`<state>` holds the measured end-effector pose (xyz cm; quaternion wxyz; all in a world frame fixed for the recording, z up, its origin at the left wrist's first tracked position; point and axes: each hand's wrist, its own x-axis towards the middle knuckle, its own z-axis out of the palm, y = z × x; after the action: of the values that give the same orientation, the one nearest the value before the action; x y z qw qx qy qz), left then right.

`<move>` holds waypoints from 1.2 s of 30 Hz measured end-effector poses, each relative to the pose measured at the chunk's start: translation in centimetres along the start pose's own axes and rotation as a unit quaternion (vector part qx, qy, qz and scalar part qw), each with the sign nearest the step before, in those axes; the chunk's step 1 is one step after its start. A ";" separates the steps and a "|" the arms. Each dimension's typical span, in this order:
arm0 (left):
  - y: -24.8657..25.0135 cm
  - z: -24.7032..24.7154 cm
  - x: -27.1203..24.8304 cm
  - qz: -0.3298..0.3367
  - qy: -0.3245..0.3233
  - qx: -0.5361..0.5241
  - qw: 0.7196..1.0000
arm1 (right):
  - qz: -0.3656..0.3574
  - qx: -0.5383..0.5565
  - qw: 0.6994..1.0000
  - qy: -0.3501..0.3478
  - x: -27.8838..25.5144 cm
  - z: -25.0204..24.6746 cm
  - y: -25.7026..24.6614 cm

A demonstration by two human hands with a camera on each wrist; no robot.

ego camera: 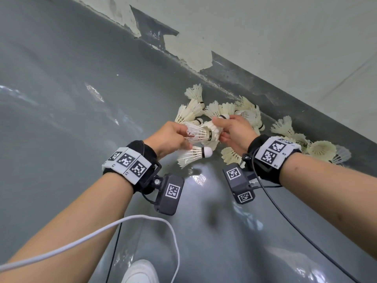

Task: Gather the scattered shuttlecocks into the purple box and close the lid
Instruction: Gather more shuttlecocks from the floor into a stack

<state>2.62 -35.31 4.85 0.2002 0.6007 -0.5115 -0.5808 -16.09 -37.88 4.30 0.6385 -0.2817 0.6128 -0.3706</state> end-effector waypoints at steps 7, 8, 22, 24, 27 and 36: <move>0.3 0.4 0.5 0.006 0.052 -0.141 0.989 | 0.036 0.014 0.999 -0.017 0.1 0.2 0.0; 0.4 0.5 0.6 0.004 0.049 -0.145 0.988 | 0.044 0.008 0.998 -0.036 -0.1 0.5 0.1; 0.5 1.4 0.5 0.021 -0.050 0.014 0.998 | 0.031 0.036 0.999 0.013 -0.5 1.3 1.7; 0.5 1.4 0.5 0.012 -0.042 -0.004 0.999 | 0.022 0.033 0.999 0.031 -0.4 1.1 1.6; 0.8 0.6 0.5 0.017 -0.002 -0.054 0.998 | 0.029 0.059 0.996 0.053 -0.2 0.4 1.2; -0.5 -1.0 1.8 0.022 0.241 -0.130 0.961 | 0.064 0.039 0.997 0.007 -0.5 0.7 1.4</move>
<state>3.33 -36.94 3.81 0.4073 0.6801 -0.3812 -0.4756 -15.25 -36.73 3.51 0.6673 -0.2142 0.6190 -0.3545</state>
